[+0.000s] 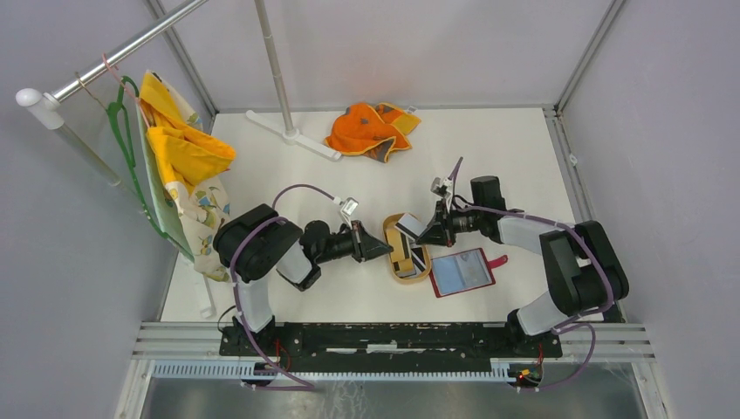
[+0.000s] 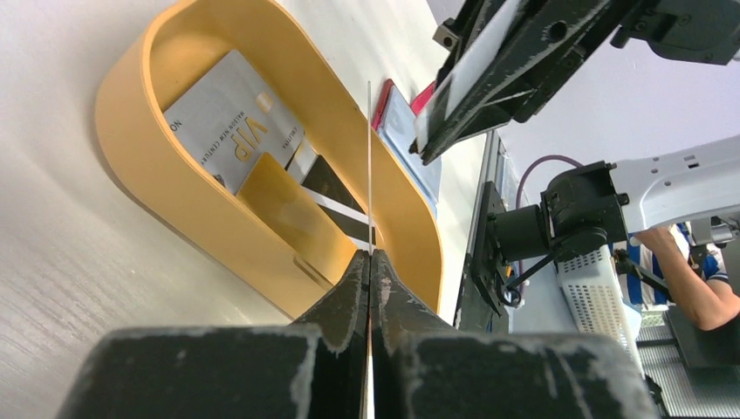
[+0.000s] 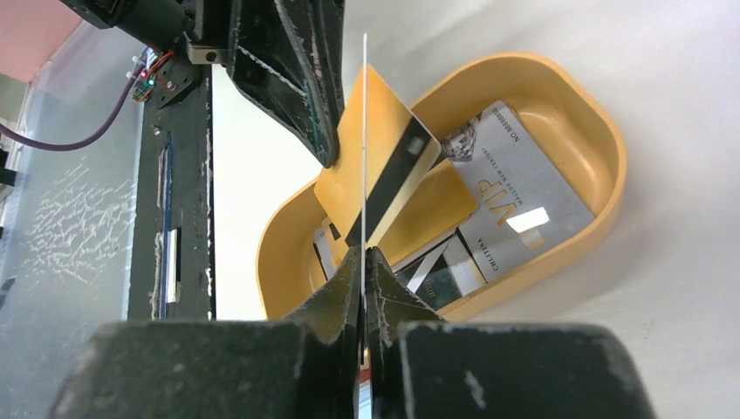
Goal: Put the credit cards into the card holder
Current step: Place the credit card in the storage box.
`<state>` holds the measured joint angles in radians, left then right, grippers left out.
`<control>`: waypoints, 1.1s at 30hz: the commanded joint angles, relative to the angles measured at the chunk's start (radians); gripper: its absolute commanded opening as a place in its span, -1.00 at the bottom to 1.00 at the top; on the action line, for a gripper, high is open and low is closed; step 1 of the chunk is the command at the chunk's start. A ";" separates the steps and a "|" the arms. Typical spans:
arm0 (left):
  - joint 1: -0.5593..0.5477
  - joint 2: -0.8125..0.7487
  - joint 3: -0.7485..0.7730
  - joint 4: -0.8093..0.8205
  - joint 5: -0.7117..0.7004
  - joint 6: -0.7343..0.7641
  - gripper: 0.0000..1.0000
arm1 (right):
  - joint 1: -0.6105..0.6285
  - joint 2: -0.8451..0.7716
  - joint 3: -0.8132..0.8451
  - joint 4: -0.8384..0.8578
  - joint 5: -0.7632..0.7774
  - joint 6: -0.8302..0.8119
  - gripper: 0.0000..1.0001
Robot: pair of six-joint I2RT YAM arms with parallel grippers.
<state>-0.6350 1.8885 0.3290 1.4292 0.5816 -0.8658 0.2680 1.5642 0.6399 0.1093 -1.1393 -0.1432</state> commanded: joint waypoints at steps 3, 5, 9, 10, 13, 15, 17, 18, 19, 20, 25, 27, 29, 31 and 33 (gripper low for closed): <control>-0.008 -0.015 0.062 -0.062 -0.040 -0.047 -0.97 | -0.023 -0.087 0.048 -0.074 -0.018 -0.114 -0.96; -0.019 -0.019 0.086 -0.120 -0.056 -0.053 -0.97 | -0.029 -0.101 0.062 -0.106 -0.033 -0.147 -0.97; -0.051 -0.044 0.123 -0.277 -0.126 -0.038 -0.93 | -0.027 -0.137 0.073 -0.160 -0.040 -0.186 -0.98; -0.054 -0.050 0.126 -0.300 -0.141 -0.043 -0.92 | -0.029 -0.150 0.069 -0.161 -0.033 -0.190 -0.98; -0.058 -0.071 0.140 -0.398 -0.182 -0.050 -0.80 | -0.043 -0.185 0.063 -0.175 -0.029 -0.209 -0.98; -0.060 -0.092 0.153 -0.467 -0.210 -0.043 -0.73 | -0.056 -0.210 0.053 -0.177 -0.019 -0.219 -0.99; -0.063 -0.112 0.170 -0.542 -0.229 -0.029 -0.62 | -0.071 -0.233 0.045 -0.179 -0.016 -0.233 -0.98; -0.066 -0.127 0.179 -0.584 -0.244 -0.019 -0.59 | -0.080 -0.241 0.044 -0.184 -0.019 -0.242 -0.98; -0.068 -0.141 0.188 -0.627 -0.262 -0.006 -0.53 | -0.084 -0.248 0.044 -0.193 -0.022 -0.251 -0.98; -0.071 -0.153 0.197 -0.666 -0.279 0.005 -0.46 | -0.093 -0.257 0.046 -0.200 -0.027 -0.260 -0.98; -0.087 -0.209 0.240 -0.830 -0.350 0.049 -0.08 | -0.135 -0.292 0.044 -0.231 -0.047 -0.301 -0.98; -0.091 -0.228 0.262 -0.884 -0.376 0.064 0.04 | -0.148 -0.305 0.048 -0.257 -0.053 -0.328 -0.98; -0.097 -0.264 0.274 -0.919 -0.394 0.078 0.12 | -0.161 -0.328 0.044 -0.267 -0.066 -0.344 -0.98; -0.103 -0.307 0.287 -0.963 -0.415 0.098 0.20 | -0.172 -0.357 0.023 -0.253 -0.080 -0.345 -0.98; -0.103 -0.359 0.297 -1.007 -0.439 0.116 0.28 | -0.181 -0.385 0.001 -0.236 -0.085 -0.345 -0.98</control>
<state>-0.7334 1.6207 0.5964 0.5861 0.2310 -0.8402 0.1028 1.2434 0.6682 -0.1505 -1.1721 -0.4515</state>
